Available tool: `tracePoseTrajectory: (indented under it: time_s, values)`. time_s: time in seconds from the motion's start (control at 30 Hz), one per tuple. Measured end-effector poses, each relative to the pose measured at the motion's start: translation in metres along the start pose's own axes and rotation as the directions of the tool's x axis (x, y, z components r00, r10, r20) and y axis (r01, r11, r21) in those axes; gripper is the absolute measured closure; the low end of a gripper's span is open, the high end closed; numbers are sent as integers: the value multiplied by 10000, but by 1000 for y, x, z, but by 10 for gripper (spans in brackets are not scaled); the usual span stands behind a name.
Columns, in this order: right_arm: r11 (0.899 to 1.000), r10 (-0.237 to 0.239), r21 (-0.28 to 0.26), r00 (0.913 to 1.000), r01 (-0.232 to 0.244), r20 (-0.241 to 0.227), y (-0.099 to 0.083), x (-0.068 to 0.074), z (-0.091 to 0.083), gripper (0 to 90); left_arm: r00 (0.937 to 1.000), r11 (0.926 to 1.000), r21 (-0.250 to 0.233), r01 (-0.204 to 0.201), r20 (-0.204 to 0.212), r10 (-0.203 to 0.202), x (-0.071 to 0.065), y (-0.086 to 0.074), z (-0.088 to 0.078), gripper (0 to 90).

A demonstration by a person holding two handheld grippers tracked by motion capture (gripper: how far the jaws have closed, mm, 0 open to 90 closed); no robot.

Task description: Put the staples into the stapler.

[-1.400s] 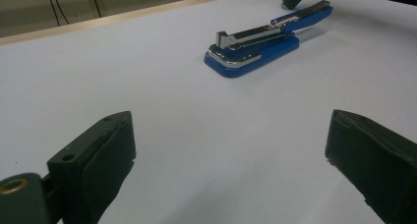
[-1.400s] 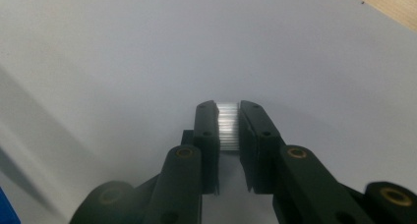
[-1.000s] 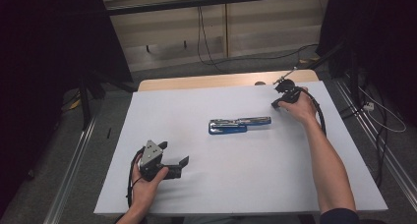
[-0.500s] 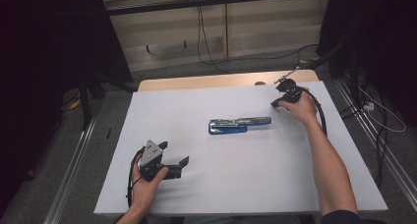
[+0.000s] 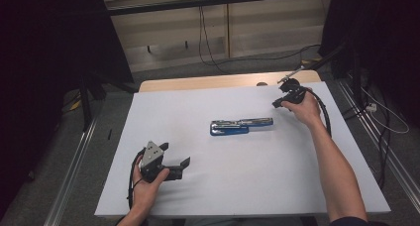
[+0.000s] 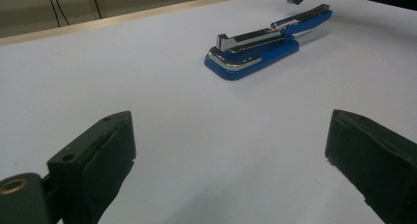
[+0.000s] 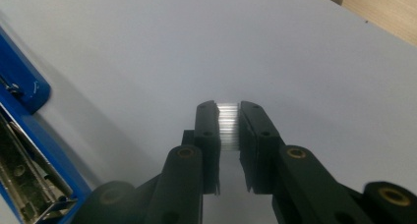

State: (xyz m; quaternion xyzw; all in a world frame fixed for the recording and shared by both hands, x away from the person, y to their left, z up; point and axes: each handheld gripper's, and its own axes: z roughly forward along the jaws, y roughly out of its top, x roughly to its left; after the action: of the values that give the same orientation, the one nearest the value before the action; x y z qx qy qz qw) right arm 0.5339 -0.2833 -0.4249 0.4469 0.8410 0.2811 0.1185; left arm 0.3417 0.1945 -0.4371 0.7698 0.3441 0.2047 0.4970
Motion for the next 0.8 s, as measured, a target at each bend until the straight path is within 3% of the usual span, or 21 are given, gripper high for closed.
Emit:
tracePoseTrajectory:
  time_s: [0.47, 0.8]
  values:
    - [9954, -782, -596, 9959, 754, -465, 8, 21, -12, 793, 10000, 10000, -25, -8, -42, 8, 0, 0, 0, 46]
    - [9837, -1608, -933, 9842, 1536, -741, 13, 44, -17, 793, 10000, 10000, -48, -36, -37, 35, 0, 1, -1, 46]
